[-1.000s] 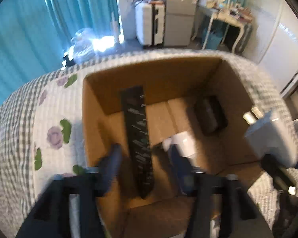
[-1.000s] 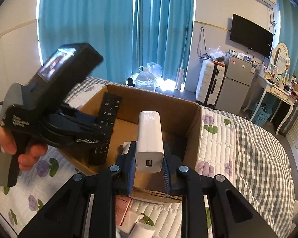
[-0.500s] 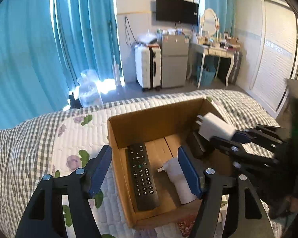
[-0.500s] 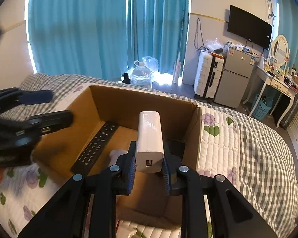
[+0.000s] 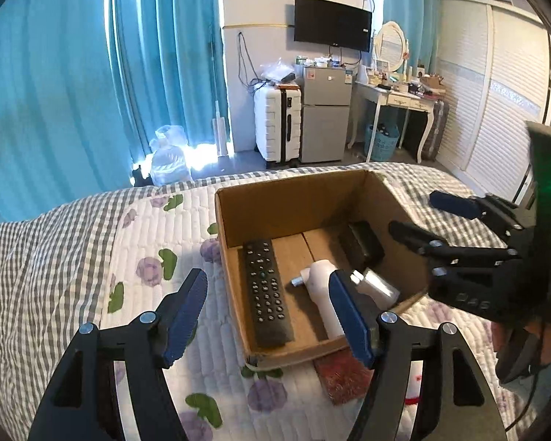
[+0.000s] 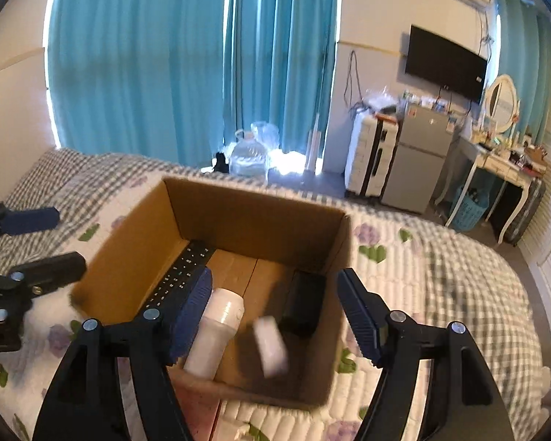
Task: Organize rigid objects
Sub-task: 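Lower the remote into the box with the left gripper while the right drops the charger in, then grasp the red-and-white bottle with the right gripper while the left grasps the earbuds case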
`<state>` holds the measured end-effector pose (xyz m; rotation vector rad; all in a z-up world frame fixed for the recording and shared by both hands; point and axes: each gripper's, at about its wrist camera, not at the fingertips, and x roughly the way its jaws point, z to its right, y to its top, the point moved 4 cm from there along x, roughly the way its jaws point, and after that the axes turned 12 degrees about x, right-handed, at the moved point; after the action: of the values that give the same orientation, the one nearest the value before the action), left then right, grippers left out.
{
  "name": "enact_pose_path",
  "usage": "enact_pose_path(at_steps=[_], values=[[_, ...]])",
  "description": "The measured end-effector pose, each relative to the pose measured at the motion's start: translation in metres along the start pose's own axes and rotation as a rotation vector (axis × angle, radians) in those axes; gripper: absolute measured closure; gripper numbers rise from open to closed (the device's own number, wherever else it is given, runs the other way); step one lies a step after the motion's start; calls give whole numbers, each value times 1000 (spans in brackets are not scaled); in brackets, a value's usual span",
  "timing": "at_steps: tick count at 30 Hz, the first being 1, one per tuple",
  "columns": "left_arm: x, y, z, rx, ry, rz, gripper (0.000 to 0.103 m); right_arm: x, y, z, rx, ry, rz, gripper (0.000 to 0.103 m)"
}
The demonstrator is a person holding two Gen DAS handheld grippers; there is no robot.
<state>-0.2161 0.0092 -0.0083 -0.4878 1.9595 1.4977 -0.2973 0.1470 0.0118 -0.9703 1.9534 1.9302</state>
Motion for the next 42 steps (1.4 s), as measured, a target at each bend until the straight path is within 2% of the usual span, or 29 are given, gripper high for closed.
enact_pose_path(at_steps=[4,7,11,14,18,22,26,32,35,40,42], values=[[-24,-3,1,-14,-6,9,32,-47,-5,-3,-10,-11,44,33],[-40,-9,0,-22,30,6,32,-75,-18,-9,-47,-17,48,33],[-56,-28,4,-23,54,2,32,-99,-45,-18,-45,-16,32,33],[-60,-51,11,-29,43,-23,32,-106,-73,-19,-29,-18,-16,33],[-49,-83,22,-17,30,-70,32,-100,-111,-11,14,-35,-84,33],[-18,-115,41,17,26,-175,32,-82,-147,-2,63,-35,-182,33],[6,-140,58,2,0,-238,32,-65,-171,7,118,-38,-251,33],[40,-165,66,-42,-20,-319,32,-36,-186,18,155,-42,-304,34],[50,-173,65,-61,-18,-341,32,-21,-193,20,158,-36,-333,43],[59,-178,71,-60,-26,-357,32,-5,-191,22,170,-15,-339,45],[62,-179,75,-53,-32,-363,32,1,-188,21,172,-5,-342,50]])
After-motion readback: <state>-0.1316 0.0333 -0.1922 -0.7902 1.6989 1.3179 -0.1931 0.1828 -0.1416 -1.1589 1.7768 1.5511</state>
